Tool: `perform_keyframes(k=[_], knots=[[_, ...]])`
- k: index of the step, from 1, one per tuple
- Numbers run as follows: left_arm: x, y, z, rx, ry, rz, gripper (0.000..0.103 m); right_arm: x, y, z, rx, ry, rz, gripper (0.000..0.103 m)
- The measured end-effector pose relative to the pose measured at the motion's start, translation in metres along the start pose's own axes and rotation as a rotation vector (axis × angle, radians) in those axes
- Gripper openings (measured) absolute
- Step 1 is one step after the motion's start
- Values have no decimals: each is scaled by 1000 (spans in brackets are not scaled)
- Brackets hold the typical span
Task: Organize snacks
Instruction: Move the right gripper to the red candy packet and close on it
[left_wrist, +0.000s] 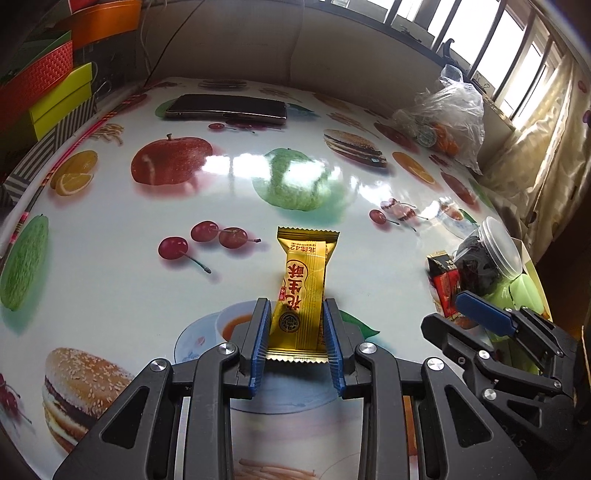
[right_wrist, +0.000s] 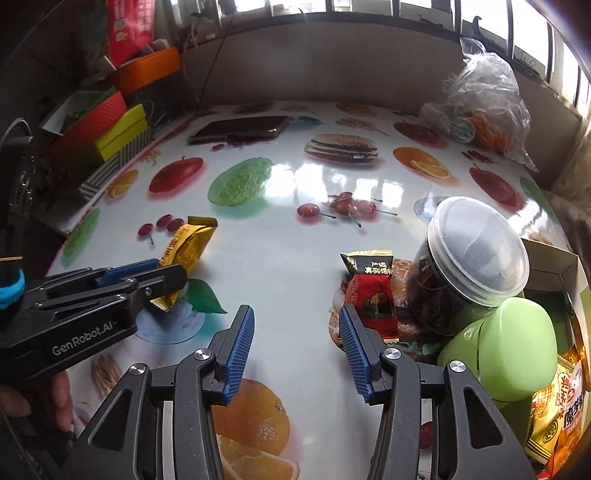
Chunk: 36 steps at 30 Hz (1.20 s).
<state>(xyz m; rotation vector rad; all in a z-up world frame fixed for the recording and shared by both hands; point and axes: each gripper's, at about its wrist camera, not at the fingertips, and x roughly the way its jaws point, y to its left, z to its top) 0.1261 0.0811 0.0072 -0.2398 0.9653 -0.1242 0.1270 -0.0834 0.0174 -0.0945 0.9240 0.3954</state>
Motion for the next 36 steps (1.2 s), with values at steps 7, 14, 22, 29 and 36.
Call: perform_keyframes(k=[7, 14, 22, 29, 36], knots=[[-1, 3, -1, -12, -14, -3, 29, -5, -1, 8, -50, 6, -162, 47], [-1, 5, -1, -21, -12, -16, 30, 23, 6, 9, -84, 77, -215, 47], [-1, 8, 0, -34, -12, -22, 29, 19, 0, 11, 11, 46, -9, 47], [-1, 9, 0, -40, -15, -25, 30, 14, -7, 17, 54, 22, -104, 47], [-1, 11, 1, -46, -14, -31, 30, 33, -11, 24, 81, 44, -175, 47]])
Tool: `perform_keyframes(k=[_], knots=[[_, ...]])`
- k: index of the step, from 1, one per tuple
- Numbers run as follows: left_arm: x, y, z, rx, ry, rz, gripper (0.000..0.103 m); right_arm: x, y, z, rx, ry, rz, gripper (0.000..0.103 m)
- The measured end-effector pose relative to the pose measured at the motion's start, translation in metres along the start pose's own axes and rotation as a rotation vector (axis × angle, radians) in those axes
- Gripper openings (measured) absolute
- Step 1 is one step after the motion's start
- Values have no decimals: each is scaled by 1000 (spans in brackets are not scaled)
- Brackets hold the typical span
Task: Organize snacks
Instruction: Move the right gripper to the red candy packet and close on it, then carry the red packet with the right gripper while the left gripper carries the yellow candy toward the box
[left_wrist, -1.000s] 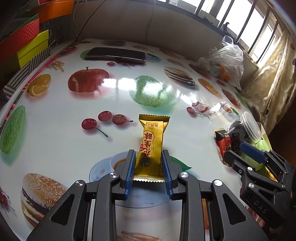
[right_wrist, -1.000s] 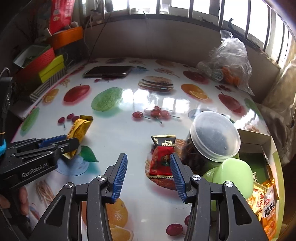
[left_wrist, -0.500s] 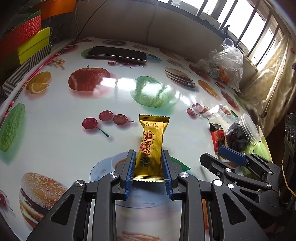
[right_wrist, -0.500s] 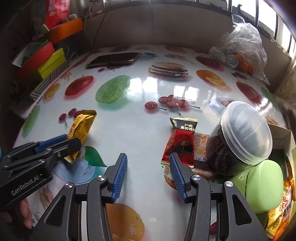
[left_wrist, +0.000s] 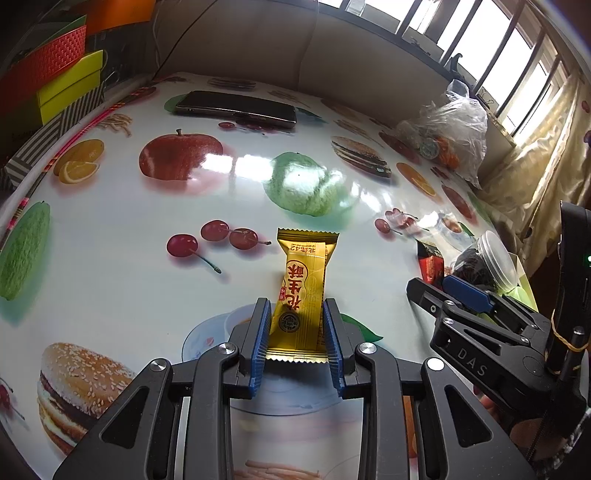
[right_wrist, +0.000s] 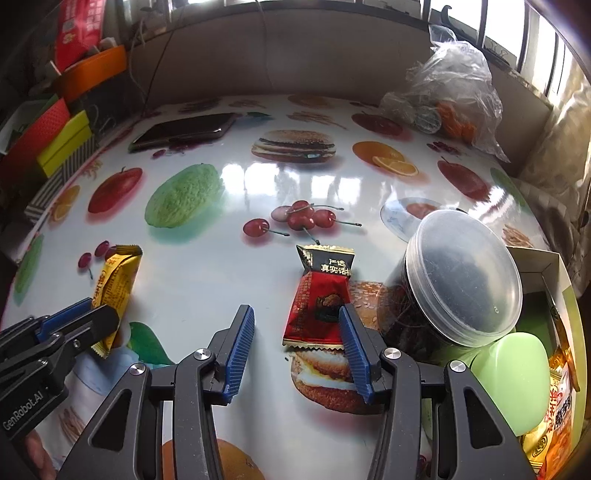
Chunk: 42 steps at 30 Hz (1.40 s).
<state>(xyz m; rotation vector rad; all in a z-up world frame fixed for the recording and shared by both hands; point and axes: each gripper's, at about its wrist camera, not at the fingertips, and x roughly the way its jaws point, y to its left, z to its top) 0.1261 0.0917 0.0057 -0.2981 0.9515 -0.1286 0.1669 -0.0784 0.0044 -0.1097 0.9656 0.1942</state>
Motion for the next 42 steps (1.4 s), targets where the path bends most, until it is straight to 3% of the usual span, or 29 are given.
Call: perform_keyframes(k=[5, 10, 14, 24, 34, 42], knots=[[0, 2, 1, -9, 0, 2, 30, 0, 2, 4, 19, 1, 97, 47], [1, 4, 4, -26, 0, 0, 30, -6, 0, 9, 36, -37, 30, 47], [3, 3, 7, -17, 2, 3, 34, 10, 1, 14, 32, 10, -15, 47], [9, -1, 13, 16, 3, 26, 38, 18, 6, 22, 45, -4, 38, 47], [11, -9, 11, 71, -5, 78, 38, 18, 4, 20, 68, -25, 41, 26], [11, -7, 11, 68, -11, 105, 28, 12, 13, 13, 35, -30, 61, 24]])
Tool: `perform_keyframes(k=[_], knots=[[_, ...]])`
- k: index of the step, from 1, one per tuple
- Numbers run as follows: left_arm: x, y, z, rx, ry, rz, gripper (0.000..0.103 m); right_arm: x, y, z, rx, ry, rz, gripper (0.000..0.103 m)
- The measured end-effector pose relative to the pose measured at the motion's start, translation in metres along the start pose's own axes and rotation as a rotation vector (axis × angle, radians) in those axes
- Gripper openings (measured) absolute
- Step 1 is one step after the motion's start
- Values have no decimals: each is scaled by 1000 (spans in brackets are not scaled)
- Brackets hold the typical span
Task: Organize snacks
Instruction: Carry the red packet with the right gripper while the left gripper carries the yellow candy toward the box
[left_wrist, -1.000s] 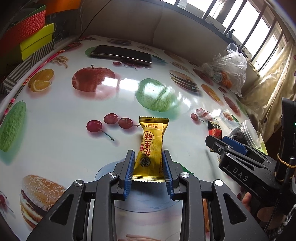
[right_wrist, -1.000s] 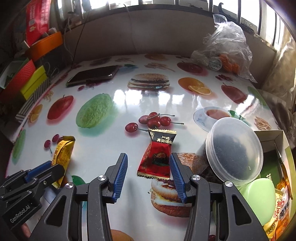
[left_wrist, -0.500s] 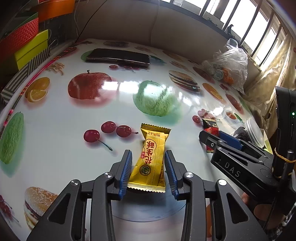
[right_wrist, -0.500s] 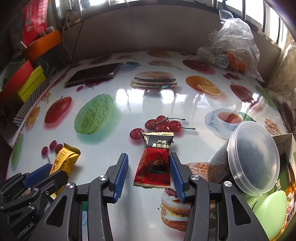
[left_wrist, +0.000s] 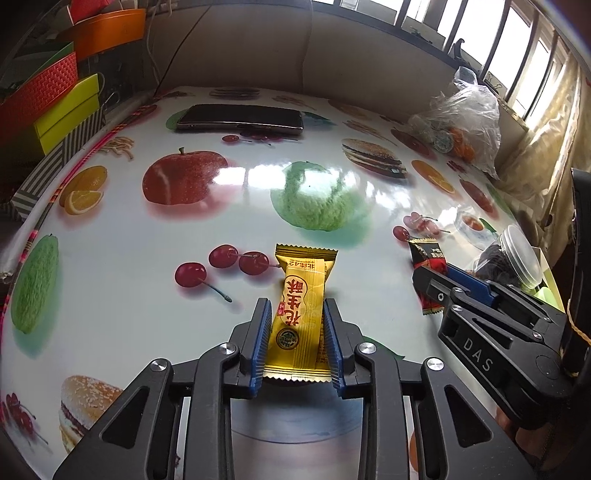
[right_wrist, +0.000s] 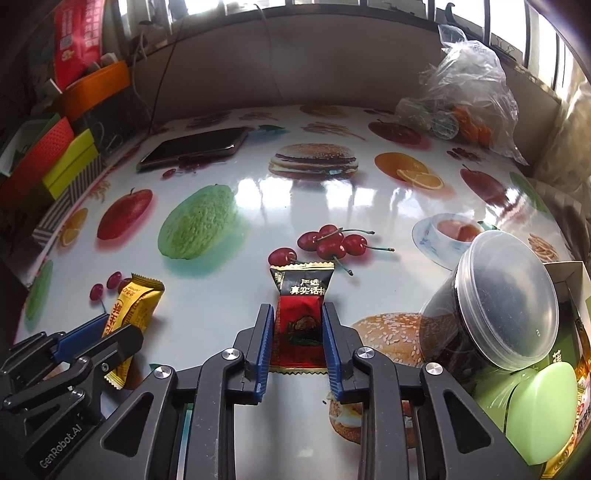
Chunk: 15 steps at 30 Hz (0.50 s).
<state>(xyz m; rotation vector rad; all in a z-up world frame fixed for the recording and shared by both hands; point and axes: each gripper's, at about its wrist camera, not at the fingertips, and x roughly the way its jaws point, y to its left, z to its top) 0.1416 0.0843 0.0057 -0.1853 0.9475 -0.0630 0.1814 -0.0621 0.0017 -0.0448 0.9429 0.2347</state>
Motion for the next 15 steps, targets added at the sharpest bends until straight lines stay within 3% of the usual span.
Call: perform_keyframes(k=[15], knots=[[-19, 1, -12, 5, -19, 30, 27, -17, 8, -19, -12, 7, 52, 22]])
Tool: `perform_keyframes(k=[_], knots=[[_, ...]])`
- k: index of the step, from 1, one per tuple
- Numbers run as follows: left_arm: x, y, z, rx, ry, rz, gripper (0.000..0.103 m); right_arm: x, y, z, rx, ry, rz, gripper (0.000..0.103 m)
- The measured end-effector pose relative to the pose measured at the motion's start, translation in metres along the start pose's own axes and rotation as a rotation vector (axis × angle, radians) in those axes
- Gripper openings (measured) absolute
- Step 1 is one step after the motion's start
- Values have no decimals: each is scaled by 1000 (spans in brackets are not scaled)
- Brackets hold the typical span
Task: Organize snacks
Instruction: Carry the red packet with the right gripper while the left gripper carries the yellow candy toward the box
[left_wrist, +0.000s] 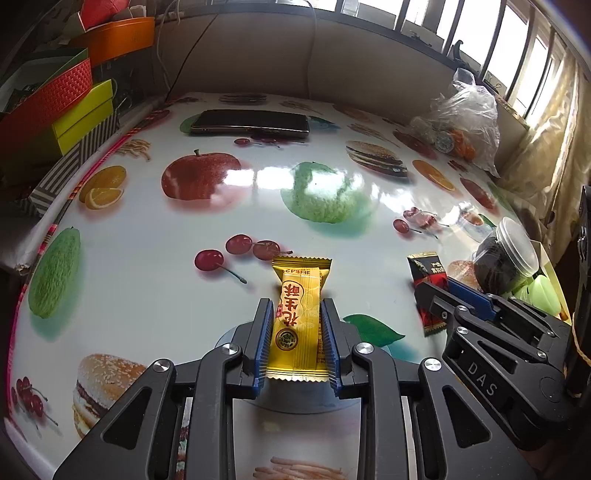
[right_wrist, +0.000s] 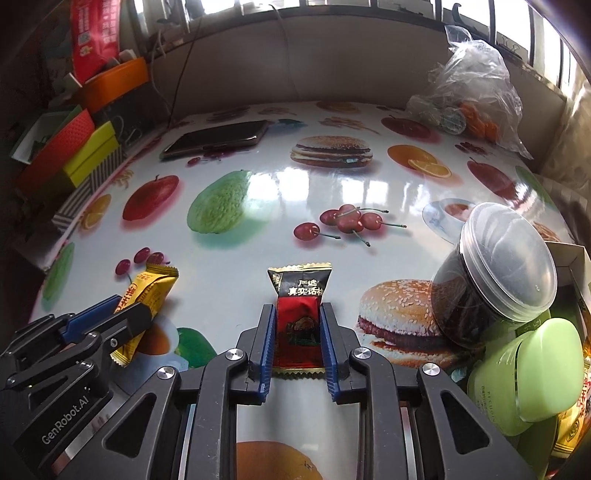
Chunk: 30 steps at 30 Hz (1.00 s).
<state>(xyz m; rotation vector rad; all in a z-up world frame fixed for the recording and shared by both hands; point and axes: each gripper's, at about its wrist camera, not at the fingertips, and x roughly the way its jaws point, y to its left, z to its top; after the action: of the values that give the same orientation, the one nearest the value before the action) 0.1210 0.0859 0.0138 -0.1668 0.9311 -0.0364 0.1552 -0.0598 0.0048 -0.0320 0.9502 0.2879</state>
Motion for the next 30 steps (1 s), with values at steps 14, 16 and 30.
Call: perform_keyframes(k=[14, 16, 30], knots=[[-26, -3, -15, 7, -23, 0, 27, -30, 9, -17, -1, -25, 42, 22], [-28, -3, -18, 7, -22, -3, 27, -32, 9, -20, 3, -25, 45, 21], [-10, -4, -26, 12, 47, 0, 39, -38, 5, -32, 16, -17, 48, 22]])
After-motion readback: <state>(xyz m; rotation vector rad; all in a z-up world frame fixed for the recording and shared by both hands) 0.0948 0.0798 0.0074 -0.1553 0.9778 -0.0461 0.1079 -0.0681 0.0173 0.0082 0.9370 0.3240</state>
